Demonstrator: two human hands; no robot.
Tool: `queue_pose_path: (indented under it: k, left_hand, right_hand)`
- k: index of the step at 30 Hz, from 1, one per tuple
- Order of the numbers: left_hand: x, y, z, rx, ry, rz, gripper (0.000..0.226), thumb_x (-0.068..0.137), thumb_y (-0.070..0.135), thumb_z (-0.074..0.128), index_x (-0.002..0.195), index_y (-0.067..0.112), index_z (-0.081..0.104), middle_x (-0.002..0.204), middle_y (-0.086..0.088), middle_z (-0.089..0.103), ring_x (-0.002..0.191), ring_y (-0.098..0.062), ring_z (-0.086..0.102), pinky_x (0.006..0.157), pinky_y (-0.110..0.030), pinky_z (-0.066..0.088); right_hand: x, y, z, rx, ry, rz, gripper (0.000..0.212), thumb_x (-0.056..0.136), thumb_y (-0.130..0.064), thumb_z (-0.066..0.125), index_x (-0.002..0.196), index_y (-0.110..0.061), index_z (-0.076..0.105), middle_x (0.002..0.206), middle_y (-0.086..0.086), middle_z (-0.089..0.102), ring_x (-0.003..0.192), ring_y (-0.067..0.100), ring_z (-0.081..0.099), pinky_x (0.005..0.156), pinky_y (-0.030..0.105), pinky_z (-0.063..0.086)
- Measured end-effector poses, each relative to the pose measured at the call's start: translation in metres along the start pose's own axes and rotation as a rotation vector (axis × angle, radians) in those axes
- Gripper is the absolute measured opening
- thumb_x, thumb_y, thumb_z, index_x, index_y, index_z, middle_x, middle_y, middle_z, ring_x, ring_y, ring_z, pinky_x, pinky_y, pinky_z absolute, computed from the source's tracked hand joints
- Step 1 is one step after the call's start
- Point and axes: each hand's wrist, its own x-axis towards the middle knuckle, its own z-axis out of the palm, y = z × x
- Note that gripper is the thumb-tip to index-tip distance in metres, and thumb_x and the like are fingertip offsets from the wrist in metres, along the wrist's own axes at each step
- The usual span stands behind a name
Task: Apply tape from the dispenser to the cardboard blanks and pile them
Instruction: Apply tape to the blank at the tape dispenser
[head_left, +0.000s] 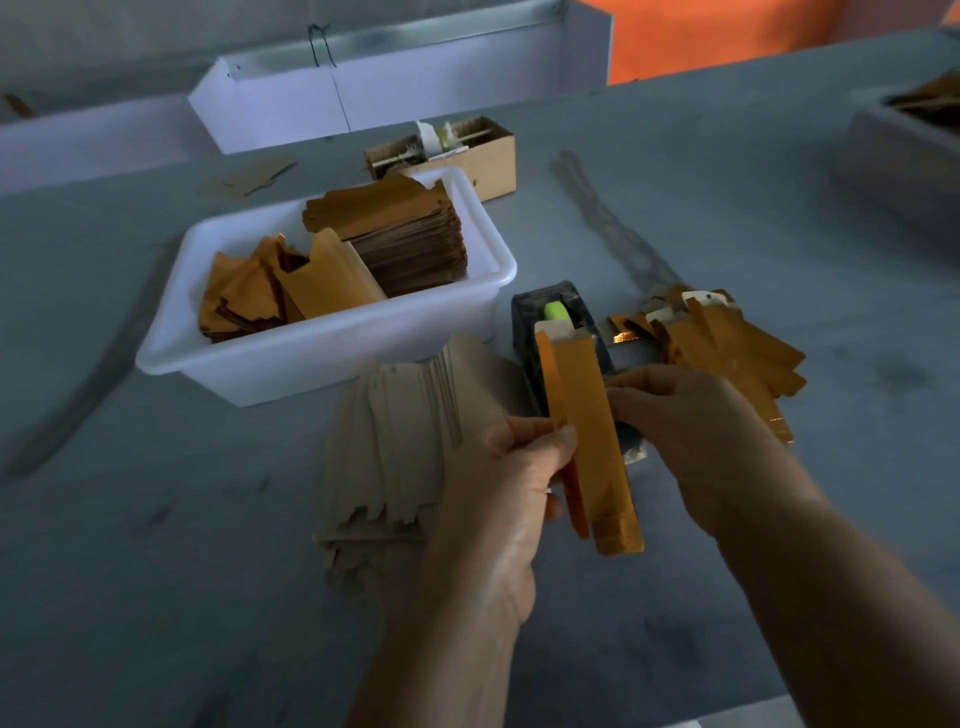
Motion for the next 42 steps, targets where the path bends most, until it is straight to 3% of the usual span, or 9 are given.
queue_pose_path:
  k: [6, 9, 12, 14, 18, 23, 34, 39, 42]
  left_hand:
    - [0.001, -0.006, -0.003, -0.028, 0.013, -0.024, 0.009, 0.089, 0.015, 0.063, 0.081, 0.016, 0.067, 0.065, 0.005, 0.066, 0.049, -0.001, 0.051, 0.053, -0.02, 0.037]
    - [0.002, -0.008, -0.004, -0.037, 0.004, -0.018, 0.012, 0.089, 0.015, 0.063, 0.078, 0.017, 0.067, 0.061, 0.008, 0.065, 0.048, 0.001, 0.052, 0.055, -0.021, 0.036]
    - [0.002, -0.009, -0.009, -0.068, 0.011, -0.006, 0.013, 0.088, 0.013, 0.063, 0.076, 0.016, 0.067, 0.061, 0.004, 0.065, 0.047, -0.002, 0.052, 0.051, -0.019, 0.039]
    - [0.002, -0.008, -0.013, -0.111, 0.02, 0.027, 0.013, 0.087, 0.011, 0.064, 0.074, 0.013, 0.066, 0.06, -0.003, 0.062, 0.043, -0.006, 0.048, 0.042, -0.016, 0.039]
    - [0.001, -0.002, -0.012, -0.092, -0.005, 0.14, 0.009, 0.086, 0.012, 0.065, 0.077, 0.01, 0.062, 0.062, -0.012, 0.054, 0.037, -0.007, 0.04, 0.038, -0.018, 0.036]
    - [0.007, 0.007, 0.0, 0.047, -0.047, 0.203, 0.009, 0.088, 0.012, 0.064, 0.08, 0.015, 0.06, 0.056, 0.009, 0.059, 0.04, 0.002, 0.048, 0.039, -0.01, 0.035]
    - [0.012, 0.012, 0.004, 0.189, -0.004, 0.184, 0.009, 0.088, 0.019, 0.065, 0.08, 0.023, 0.062, 0.067, 0.007, 0.065, 0.05, 0.003, 0.059, 0.042, -0.009, 0.041]
    - [0.006, 0.014, 0.001, 0.051, -0.074, 0.09, 0.009, 0.085, 0.01, 0.067, 0.079, 0.016, 0.065, 0.07, 0.001, 0.072, 0.06, -0.007, 0.069, 0.055, -0.017, 0.053]
    - [0.0, 0.015, 0.001, -0.038, -0.11, 0.045, 0.006, 0.083, 0.004, 0.067, 0.08, 0.009, 0.066, 0.076, -0.007, 0.074, 0.071, -0.018, 0.073, 0.061, -0.023, 0.057]
  right_hand:
    - [-0.01, 0.007, -0.007, 0.467, -0.105, 0.052, 0.018, 0.077, -0.027, 0.063, 0.085, -0.012, 0.066, 0.073, -0.002, 0.069, 0.07, 0.004, 0.065, 0.067, 0.021, 0.05]
    - [-0.016, 0.007, -0.001, 0.216, 0.063, -0.03, 0.009, 0.081, -0.022, 0.066, 0.077, -0.014, 0.067, 0.11, -0.005, 0.063, 0.102, 0.009, 0.058, 0.087, 0.027, 0.044]
    - [-0.023, 0.01, 0.006, -0.026, 0.206, -0.17, 0.015, 0.083, -0.02, 0.065, 0.069, -0.018, 0.063, 0.125, -0.01, 0.05, 0.096, -0.014, 0.049, 0.07, 0.005, 0.038]
    - [-0.025, 0.014, 0.009, -0.1, 0.225, -0.218, 0.016, 0.083, -0.02, 0.065, 0.068, -0.018, 0.062, 0.126, -0.01, 0.048, 0.089, -0.023, 0.046, 0.061, 0.002, 0.039]
    - [-0.024, 0.024, 0.015, -0.149, 0.273, -0.267, 0.018, 0.084, -0.021, 0.066, 0.067, -0.024, 0.06, 0.129, -0.01, 0.047, 0.109, 0.002, 0.05, 0.08, 0.016, 0.039]
    - [-0.026, 0.028, 0.021, -0.136, 0.302, -0.296, 0.021, 0.084, -0.019, 0.067, 0.067, -0.029, 0.059, 0.128, -0.008, 0.05, 0.113, 0.01, 0.053, 0.084, 0.021, 0.044]
    - [-0.028, 0.022, 0.007, -0.259, 0.363, -0.401, 0.009, 0.087, -0.012, 0.062, 0.079, -0.016, 0.06, 0.11, -0.006, 0.053, 0.086, -0.005, 0.053, 0.066, -0.004, 0.039]
    - [-0.044, 0.005, -0.015, 0.071, 0.091, -0.339, 0.004, 0.078, -0.027, 0.062, 0.079, -0.023, 0.061, 0.077, -0.004, 0.064, 0.073, 0.006, 0.06, 0.064, 0.02, 0.05]
    - [-0.047, -0.005, -0.018, 0.056, -0.124, -0.36, 0.019, 0.068, -0.037, 0.058, 0.079, -0.024, 0.067, 0.077, -0.005, 0.067, 0.071, 0.005, 0.062, 0.064, 0.014, 0.05]
